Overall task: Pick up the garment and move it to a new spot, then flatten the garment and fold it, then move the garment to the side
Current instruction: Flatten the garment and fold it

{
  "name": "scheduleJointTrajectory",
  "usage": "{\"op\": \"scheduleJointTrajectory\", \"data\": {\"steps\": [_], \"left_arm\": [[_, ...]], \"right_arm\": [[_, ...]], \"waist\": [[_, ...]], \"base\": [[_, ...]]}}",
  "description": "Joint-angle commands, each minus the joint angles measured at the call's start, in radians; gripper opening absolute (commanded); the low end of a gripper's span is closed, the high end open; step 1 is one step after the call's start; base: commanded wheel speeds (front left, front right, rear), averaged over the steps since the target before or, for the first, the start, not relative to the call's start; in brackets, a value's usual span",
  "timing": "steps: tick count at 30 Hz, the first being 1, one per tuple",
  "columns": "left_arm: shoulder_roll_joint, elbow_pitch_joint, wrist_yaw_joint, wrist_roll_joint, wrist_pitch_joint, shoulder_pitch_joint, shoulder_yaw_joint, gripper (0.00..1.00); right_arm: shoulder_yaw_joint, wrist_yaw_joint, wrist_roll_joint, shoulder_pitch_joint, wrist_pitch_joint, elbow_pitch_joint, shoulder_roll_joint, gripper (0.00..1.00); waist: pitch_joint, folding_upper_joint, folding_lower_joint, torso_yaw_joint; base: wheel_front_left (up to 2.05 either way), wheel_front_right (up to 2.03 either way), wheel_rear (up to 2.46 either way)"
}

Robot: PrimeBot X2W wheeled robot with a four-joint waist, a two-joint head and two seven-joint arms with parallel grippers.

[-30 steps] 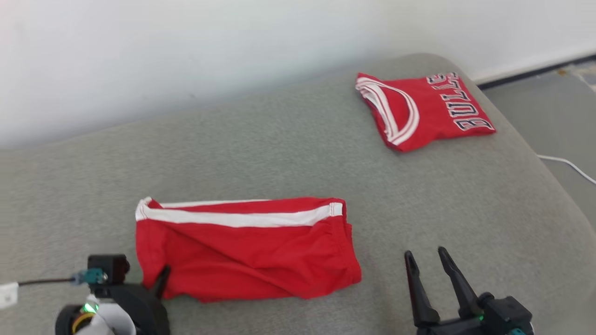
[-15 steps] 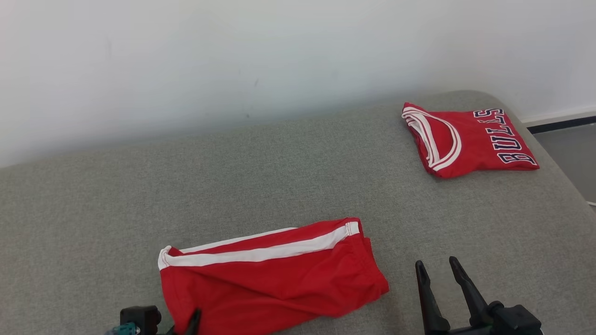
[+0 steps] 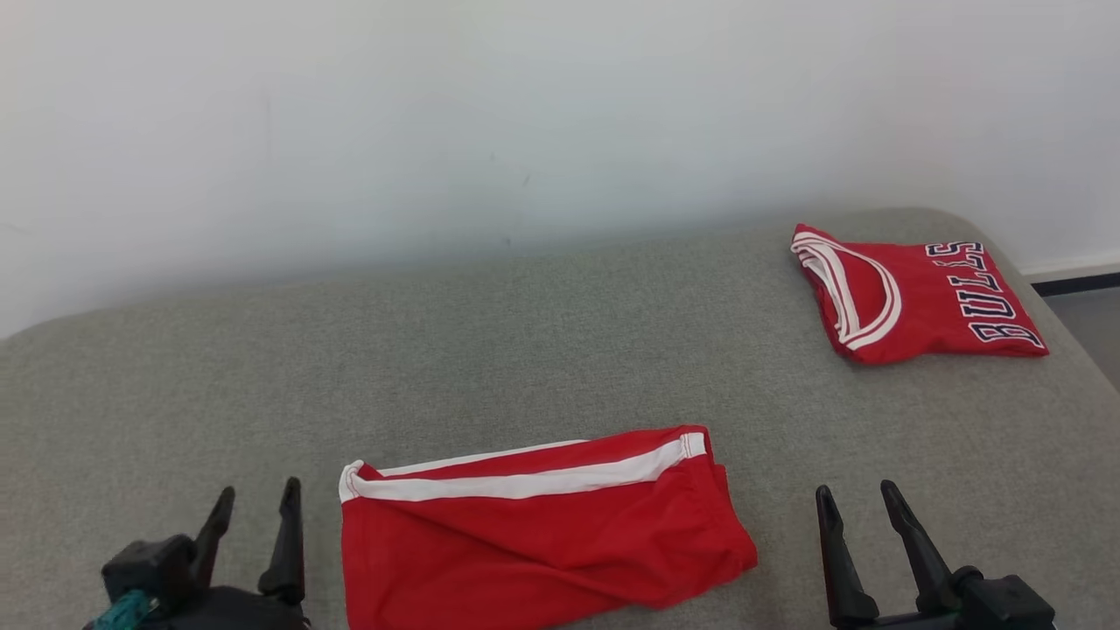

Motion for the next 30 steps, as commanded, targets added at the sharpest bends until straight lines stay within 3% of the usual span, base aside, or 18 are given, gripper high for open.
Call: {"op": "scheduleJointTrajectory", "data": {"steps": [1,6,10,19,30], "left_arm": [[-0.009,-0.020,-0.002,0.032,-0.005,0.025,0.028,1.00],[-0.053,-0.159,-0.039,0.204,-0.004,0.151,0.234,1.00],[-0.063,-0.222,-0.079,0.323,-0.004,0.219,0.326,1.00],[-0.072,-0.302,-0.094,0.500,-0.004,0.338,0.418,1.00],[-0.136,-0.323,-0.112,0.555,-0.004,0.417,0.458,1.00]], "right_arm": [[-0.003,-0.002,0.005,0.011,0.000,-0.004,-0.001,1.00],[-0.027,-0.002,0.006,0.027,0.000,-0.011,0.003,1.00],[-0.042,-0.002,0.008,0.043,0.000,-0.016,0.002,1.00],[-0.063,-0.002,0.006,0.073,0.000,-0.015,0.007,1.00],[-0.061,-0.002,-0.019,0.063,0.000,0.035,0.009,1.00]], "waist": [[-0.016,0.0001,0.0001,0.019],[-0.037,0.0001,0.0001,0.045],[-0.051,0.0001,0.0001,0.061],[-0.066,0.0001,0.0001,0.081],[-0.061,0.0001,0.0001,0.088]], "base": [[0.00,0.00,0.00],[0.00,0.00,0.00],[0.00,0.00,0.00],[0.00,0.00,0.00],[0.00,0.00,0.00]]}}
